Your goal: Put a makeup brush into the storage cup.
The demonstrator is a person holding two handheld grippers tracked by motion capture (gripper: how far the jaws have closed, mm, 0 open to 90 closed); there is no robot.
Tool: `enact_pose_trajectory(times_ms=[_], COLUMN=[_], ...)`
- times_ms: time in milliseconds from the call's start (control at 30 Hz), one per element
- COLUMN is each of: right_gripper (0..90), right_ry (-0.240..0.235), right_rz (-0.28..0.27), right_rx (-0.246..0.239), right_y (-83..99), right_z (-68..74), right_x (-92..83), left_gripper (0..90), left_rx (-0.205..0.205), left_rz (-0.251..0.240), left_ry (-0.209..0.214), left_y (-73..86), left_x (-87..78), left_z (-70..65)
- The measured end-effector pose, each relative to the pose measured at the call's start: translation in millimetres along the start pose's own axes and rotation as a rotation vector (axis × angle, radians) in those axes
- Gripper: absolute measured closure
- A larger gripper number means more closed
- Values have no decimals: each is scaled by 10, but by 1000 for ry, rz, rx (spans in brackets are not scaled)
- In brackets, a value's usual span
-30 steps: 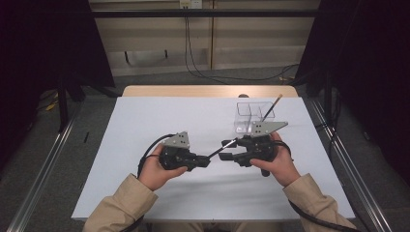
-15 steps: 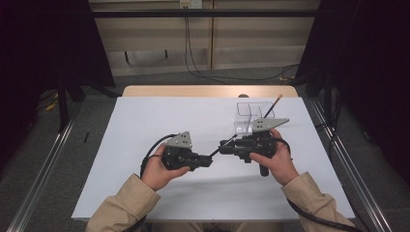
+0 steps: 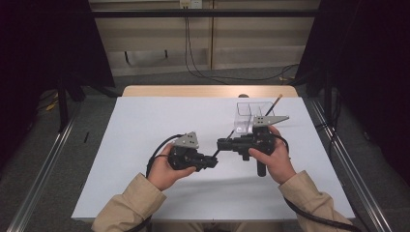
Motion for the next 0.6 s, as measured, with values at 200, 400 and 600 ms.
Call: enact_pose_trajectory(times_ms=[200, 400, 600], right_gripper=[836, 838, 839], right_ry=[2, 14, 19], right_rz=[-5, -14, -27], right_rx=[20, 33, 35], right_y=[-14, -23, -47], right_z=[4, -20, -25], right_x=[10, 4, 13], left_gripper=[832, 813, 796], left_rx=[-22, -31, -36], left_rz=[-5, -11, -20], left_ry=[10, 19, 23], left_y=[13, 14, 2], left_x=[58, 103, 134], left_z=[-5, -21, -33])
Point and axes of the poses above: each handheld gripper's, and its own axes: x roughly forward along the jaws, y roughly out of its underside, z roughly to its left, the point moved 8 cm from there along x, roughly forward along the jaws, and after that the axes turned 15 degrees about -z, right-handed, at the moved point
